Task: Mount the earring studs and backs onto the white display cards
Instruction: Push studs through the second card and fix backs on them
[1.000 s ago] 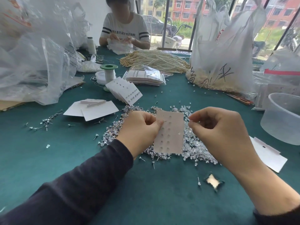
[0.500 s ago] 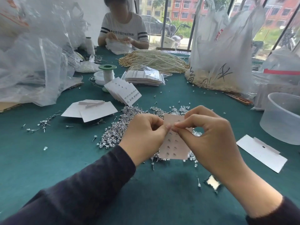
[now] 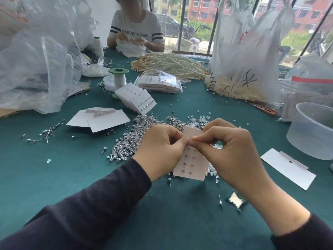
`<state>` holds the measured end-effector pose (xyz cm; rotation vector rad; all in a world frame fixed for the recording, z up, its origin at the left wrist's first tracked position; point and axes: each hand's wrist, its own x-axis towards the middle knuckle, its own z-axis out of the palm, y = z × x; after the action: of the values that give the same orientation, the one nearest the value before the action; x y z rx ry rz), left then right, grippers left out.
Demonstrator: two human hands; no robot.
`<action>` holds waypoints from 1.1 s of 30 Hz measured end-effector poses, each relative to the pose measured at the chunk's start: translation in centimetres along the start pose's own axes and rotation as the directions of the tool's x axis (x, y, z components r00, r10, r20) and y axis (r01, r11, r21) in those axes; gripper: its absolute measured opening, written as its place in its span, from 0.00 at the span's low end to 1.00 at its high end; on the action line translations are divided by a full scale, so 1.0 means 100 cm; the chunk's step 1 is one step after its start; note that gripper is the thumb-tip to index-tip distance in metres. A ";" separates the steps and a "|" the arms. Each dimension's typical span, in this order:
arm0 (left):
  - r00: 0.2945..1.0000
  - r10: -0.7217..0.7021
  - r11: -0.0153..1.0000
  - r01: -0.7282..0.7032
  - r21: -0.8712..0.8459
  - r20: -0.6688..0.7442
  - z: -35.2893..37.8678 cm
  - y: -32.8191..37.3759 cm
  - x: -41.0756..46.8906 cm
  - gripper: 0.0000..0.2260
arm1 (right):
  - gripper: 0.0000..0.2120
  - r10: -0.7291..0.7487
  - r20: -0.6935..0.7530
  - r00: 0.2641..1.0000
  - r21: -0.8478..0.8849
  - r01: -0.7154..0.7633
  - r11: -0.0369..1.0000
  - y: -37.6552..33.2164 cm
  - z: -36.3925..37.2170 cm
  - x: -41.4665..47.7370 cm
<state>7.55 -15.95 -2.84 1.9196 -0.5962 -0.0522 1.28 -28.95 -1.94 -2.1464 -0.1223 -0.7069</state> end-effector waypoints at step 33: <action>0.997 -0.060 0.981 0.069 -0.182 0.053 -0.002 0.002 0.000 0.10 | 0.03 0.025 0.017 1.000 0.090 -0.027 0.996 0.004 0.000 -0.002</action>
<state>7.53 -15.79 -2.55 1.7618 -0.5418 -0.1887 1.26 -29.19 -2.31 -2.0638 -0.1320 -0.6569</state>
